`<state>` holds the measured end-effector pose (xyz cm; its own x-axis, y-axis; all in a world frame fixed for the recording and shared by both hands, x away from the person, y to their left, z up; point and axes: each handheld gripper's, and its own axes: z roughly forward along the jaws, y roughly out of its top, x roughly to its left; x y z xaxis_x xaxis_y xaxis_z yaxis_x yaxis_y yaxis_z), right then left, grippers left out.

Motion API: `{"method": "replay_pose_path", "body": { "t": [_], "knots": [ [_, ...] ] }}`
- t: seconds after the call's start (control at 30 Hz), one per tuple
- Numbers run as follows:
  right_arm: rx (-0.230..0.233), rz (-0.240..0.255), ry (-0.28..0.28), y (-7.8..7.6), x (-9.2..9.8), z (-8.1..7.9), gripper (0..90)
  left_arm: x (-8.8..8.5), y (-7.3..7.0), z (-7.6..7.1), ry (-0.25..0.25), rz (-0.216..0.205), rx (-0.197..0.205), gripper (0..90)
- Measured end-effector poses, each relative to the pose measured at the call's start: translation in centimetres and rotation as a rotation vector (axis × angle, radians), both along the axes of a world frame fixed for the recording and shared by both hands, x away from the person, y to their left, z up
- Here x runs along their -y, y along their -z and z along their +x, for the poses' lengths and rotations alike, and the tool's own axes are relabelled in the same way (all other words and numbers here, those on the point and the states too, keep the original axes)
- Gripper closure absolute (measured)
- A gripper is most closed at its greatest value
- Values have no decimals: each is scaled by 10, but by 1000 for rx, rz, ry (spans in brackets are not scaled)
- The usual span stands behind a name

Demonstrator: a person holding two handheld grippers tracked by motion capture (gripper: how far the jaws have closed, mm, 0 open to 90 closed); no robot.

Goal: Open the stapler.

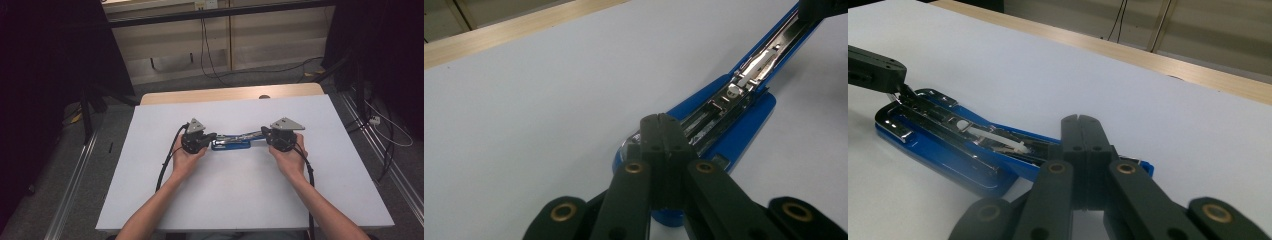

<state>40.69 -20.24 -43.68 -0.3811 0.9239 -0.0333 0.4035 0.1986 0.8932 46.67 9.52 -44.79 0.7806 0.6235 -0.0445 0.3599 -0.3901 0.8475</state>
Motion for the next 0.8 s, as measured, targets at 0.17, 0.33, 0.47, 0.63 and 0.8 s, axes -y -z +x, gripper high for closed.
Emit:
{"method": "replay_pose_path", "body": {
  "t": [0.17, 0.33, 0.47, 0.63, 0.8],
  "knots": [
    [-13, 5, 6, 2, 3, 1, 900, 0, 0, 0, -1, -3, 1, 900],
    [-20, 6, 9, 3, 4, 1, 900, 0, 0, 0, 1, -2, 0, 900],
    [-29, 6, 13, 4, 5, 1, 900, 0, 0, 0, 1, -2, -1, 900],
    [-38, 1, 12, 8, 4, 2, 900, 0, 0, 0, 0, 0, -5, 900],
    [-43, 2, 9, 10, 3, 2, 900, 0, 0, 0, -4, -2, -6, 900]
  ]
}}
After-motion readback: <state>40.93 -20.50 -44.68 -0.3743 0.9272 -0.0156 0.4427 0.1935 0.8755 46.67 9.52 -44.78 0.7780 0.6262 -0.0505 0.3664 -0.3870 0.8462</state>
